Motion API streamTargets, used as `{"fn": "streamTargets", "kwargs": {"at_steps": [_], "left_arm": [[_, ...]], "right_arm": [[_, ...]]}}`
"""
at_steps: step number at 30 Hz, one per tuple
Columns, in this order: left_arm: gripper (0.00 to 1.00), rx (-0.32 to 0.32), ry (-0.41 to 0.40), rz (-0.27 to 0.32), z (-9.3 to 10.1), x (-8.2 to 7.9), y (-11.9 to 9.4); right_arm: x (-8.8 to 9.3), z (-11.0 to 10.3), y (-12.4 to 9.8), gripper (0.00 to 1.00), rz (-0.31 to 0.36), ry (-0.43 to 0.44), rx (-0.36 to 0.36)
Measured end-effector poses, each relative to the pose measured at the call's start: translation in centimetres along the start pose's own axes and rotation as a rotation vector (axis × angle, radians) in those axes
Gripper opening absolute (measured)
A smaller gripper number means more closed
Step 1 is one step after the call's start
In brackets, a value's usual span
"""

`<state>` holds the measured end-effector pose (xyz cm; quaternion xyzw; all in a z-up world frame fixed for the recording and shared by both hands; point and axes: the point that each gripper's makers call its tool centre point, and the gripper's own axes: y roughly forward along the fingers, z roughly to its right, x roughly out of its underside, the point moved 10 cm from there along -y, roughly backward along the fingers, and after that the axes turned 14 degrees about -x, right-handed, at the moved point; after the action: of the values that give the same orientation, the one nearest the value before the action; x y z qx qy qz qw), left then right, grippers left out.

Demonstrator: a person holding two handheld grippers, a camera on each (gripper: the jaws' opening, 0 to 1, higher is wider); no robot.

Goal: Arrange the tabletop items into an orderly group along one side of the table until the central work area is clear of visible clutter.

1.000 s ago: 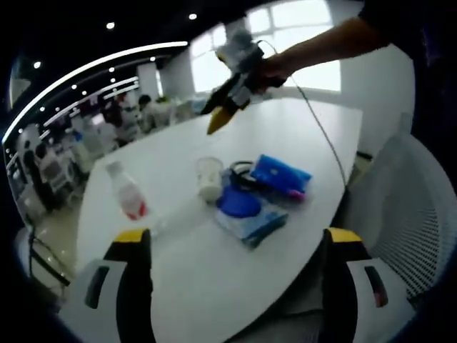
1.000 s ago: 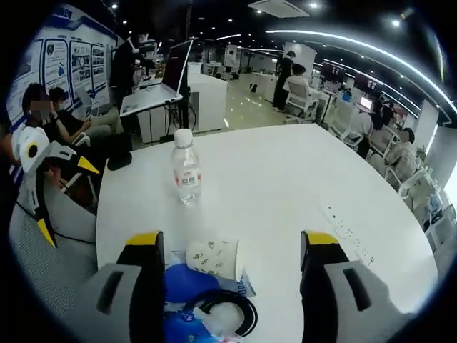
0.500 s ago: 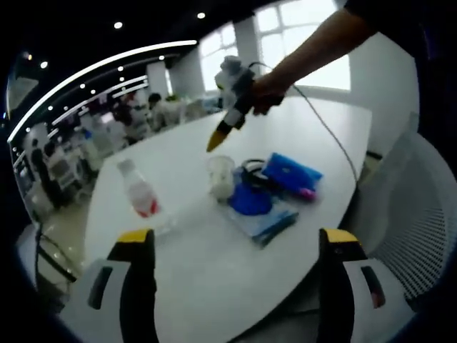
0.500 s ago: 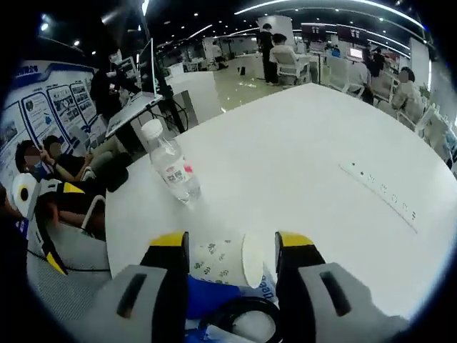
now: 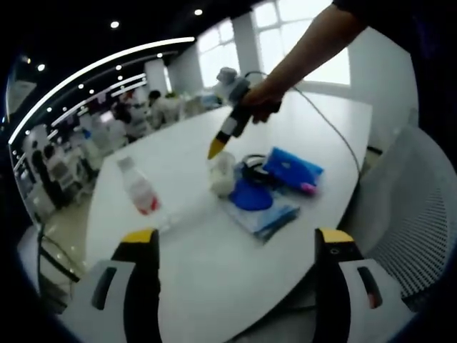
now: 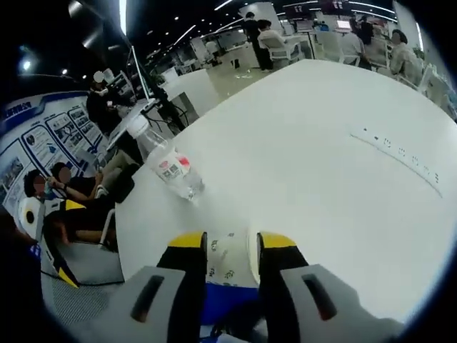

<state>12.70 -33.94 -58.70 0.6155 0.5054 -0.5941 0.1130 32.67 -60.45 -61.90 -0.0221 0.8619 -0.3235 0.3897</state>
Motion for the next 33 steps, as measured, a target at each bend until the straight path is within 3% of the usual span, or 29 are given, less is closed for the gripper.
{"fn": "streamTargets", "kwargs": {"at_steps": [3, 12, 24, 33], "left_arm": [[0.85, -0.005, 0.002, -0.002, 0.0, 0.0, 0.0], [0.84, -0.006, 0.008, -0.001, -0.1, 0.1, 0.0], [0.84, 0.002, 0.018, 0.016, -0.1, 0.1, -0.1], [0.84, 0.006, 0.024, 0.026, 0.0, 0.0, -0.1]], "right_arm": [[0.1, 0.0, 0.1, 0.23, 0.013, 0.041, -0.011], [0.4, -0.5, -0.3, 0.08, -0.024, 0.042, -0.009], [0.2, -2.3, -2.0, 0.01, 0.030, 0.110, -0.066], [-0.9, -3.2, -2.9, 0.00, 0.032, -0.018, -0.036]]}}
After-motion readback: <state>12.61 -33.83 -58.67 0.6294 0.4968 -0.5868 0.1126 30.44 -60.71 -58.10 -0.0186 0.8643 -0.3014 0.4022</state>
